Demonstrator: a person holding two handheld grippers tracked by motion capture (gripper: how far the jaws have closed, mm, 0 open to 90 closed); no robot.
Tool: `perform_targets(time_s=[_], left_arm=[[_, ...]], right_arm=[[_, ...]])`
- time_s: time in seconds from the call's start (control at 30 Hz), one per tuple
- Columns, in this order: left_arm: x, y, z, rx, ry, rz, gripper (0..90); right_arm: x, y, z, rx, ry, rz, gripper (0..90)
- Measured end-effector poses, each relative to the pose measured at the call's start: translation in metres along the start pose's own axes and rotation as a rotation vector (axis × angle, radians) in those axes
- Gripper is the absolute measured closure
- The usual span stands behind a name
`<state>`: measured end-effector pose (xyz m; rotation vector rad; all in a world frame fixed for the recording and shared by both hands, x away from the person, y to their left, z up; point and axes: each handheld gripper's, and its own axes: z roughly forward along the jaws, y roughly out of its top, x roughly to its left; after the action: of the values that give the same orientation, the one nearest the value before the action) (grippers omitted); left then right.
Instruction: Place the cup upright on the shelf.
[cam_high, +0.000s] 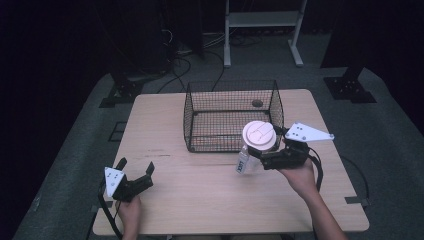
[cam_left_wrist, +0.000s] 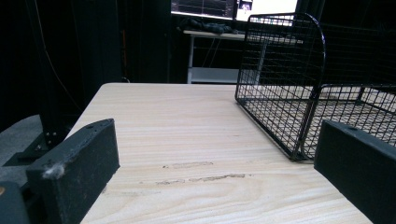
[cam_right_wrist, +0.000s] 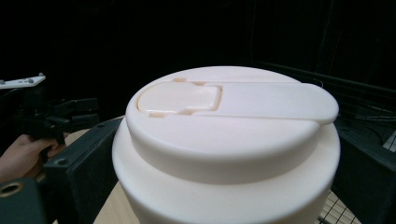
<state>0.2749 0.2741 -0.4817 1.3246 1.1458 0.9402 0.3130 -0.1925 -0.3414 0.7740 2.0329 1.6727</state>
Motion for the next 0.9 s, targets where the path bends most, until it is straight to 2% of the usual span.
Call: perform_targets(time_s=[0.03, 0.3, 0.9], left_arm=[[0.0, 0.0, 0.0, 0.0, -0.001, 0.001, 0.0], [0.0, 0.0, 0.0, 0.0, -0.001, -0.001, 0.0], [0.0, 0.0, 0.0, 0.0, -0.004, -0.002, 0.0]], right_arm=[[0.0, 0.007, 0.003, 0.001, -0.005, -0.006, 3.7], [-0.004, 0.03, 0.014, -0.014, -0.011, -0.016, 3.7], [-0.015, 0.065, 0.041, -0.021, -0.022, -0.025, 3.7]])
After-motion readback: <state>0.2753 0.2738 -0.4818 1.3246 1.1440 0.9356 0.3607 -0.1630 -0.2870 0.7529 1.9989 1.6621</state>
